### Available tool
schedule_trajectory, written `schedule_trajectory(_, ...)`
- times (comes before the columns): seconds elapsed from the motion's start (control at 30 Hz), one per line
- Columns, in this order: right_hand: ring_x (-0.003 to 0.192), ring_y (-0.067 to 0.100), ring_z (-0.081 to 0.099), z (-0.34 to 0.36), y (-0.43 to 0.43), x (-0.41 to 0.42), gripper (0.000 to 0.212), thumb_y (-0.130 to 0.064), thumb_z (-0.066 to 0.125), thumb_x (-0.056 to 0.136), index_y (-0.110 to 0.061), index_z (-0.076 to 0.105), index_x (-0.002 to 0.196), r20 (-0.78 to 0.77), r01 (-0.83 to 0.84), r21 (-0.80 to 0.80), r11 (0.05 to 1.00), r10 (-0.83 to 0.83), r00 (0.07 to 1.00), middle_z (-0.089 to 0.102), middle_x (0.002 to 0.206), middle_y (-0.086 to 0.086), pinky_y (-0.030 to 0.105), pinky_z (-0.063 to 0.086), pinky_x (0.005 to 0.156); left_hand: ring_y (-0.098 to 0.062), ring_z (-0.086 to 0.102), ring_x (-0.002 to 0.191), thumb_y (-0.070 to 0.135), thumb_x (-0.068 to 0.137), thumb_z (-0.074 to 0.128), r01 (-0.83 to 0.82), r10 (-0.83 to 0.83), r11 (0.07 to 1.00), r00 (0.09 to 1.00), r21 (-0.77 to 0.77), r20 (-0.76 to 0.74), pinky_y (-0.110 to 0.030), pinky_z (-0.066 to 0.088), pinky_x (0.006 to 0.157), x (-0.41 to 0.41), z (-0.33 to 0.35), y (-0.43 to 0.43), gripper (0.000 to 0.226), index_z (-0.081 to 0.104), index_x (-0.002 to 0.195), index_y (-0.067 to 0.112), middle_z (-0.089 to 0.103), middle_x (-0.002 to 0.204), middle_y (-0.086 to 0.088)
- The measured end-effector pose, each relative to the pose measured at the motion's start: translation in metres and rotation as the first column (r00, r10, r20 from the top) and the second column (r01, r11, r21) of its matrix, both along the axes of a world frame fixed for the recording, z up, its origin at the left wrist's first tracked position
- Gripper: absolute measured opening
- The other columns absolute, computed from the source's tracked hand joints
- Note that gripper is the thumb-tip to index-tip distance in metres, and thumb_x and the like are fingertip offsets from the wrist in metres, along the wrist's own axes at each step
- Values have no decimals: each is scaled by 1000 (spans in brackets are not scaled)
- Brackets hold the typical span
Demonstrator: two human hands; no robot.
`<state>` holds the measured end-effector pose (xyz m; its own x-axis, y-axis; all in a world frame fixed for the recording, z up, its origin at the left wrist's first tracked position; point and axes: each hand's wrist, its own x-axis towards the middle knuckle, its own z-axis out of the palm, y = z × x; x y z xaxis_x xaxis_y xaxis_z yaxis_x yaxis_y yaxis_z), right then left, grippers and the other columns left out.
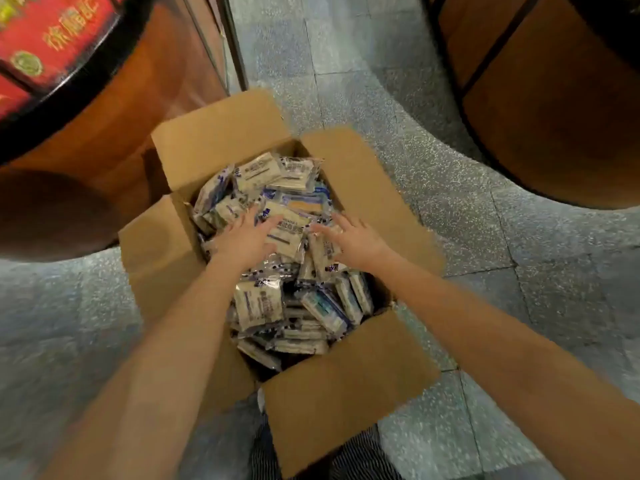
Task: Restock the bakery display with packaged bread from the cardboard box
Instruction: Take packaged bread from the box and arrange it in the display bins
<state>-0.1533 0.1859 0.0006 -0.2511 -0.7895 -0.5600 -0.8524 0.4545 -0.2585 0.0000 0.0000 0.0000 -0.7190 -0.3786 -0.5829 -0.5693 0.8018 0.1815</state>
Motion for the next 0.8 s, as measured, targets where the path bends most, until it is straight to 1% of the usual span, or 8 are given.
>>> schedule_trajectory(0.13, 151, 28, 0, -15, 2, -19, 89, -39, 60, 95, -47, -8, 152, 21, -70, 26, 997, 70, 997, -4, 165, 3, 51, 9, 122, -41, 4, 150, 37, 100, 49, -131, 129, 990, 991, 54, 31, -59, 10, 120, -5, -16, 13, 67, 8, 153, 48, -3, 163, -18)
schedule_trajectory(0.3, 139, 32, 30, -35, 3, -19, 87, -43, 63, 92, -45, 1, 153, -1, -102, -64, 993, 102, 995, 30, 147, 14, 46, 27, 113, -40, -2, 150, 34, 96, 60, -317, 320, 941, 947, 119, -7, -58, 6, 120, -7, -27, 19, 71, 19, 151, 51, -2, 164, -17)
schedule_trajectory(0.4, 147, 33, 15, -47, 5, -20, 96, -51, 65, 88, -47, -5, 153, -1, -101, -66, 993, 102, 995, 12, 160, 14, 48, 24, 116, -37, 14, 149, 36, 91, 67, -379, 393, 914, 916, 147, -79, -55, 16, 120, -9, -29, 18, 69, 30, 148, 48, 9, 163, -15)
schedule_trajectory(0.5, 149, 30, 12, -51, 4, -20, 101, -55, 67, 84, -42, -5, 154, -3, -85, -32, 996, 85, 996, 18, 160, 9, 51, 18, 119, -23, 44, 125, 19, 91, 68, -505, 551, 826, 815, 250, -177, -29, 35, 98, -8, -20, 26, 58, 46, 143, 35, 17, 161, -10)
schedule_trajectory(0.63, 129, 28, 45, -35, -9, -32, 92, -47, 70, 85, -26, 14, 156, 32, 21, 45, 999, -23, 999, 40, 146, 11, 44, 37, 107, -22, 51, 121, 13, 92, 68, -558, 649, 736, 742, 383, -167, -20, 34, 82, -1, -13, 31, 57, 49, 142, 32, 31, 155, -7)
schedule_trajectory(0.7, 109, 24, 57, -20, -5, -37, 85, -42, 66, 90, -26, 16, 156, 35, 2, 49, 999, -3, 999, 51, 134, 9, 35, 48, 83, -12, 61, 75, 11, 91, 68, -559, 683, 689, 714, 460, -155, -18, 43, 61, 4, -11, 31, 56, 50, 142, 29, 50, 129, 6)
schedule_trajectory(0.73, 97, 20, 58, -11, -1, -35, 82, -39, 64, 93, -28, 13, 156, 28, -10, 30, 999, 9, 1000, 57, 123, 5, 33, 49, 77, -6, 50, 54, 8, 92, 67, -572, 705, 662, 695, 485, -143, -19, 41, 49, 7, -8, 32, 55, 51, 141, 27, 53, 116, 8)
schedule_trajectory(0.8, 75, 9, 52, 3, 10, -23, 80, -31, 60, 97, -31, 6, 156, 18, 14, -11, 1000, -14, 1000, 56, 94, -9, 34, 50, 79, -5, 39, 44, 4, 92, 64, -587, 727, 641, 671, 495, -147, -21, 37, 42, 12, -3, 36, 52, 53, 138, 26, 51, 108, 9)
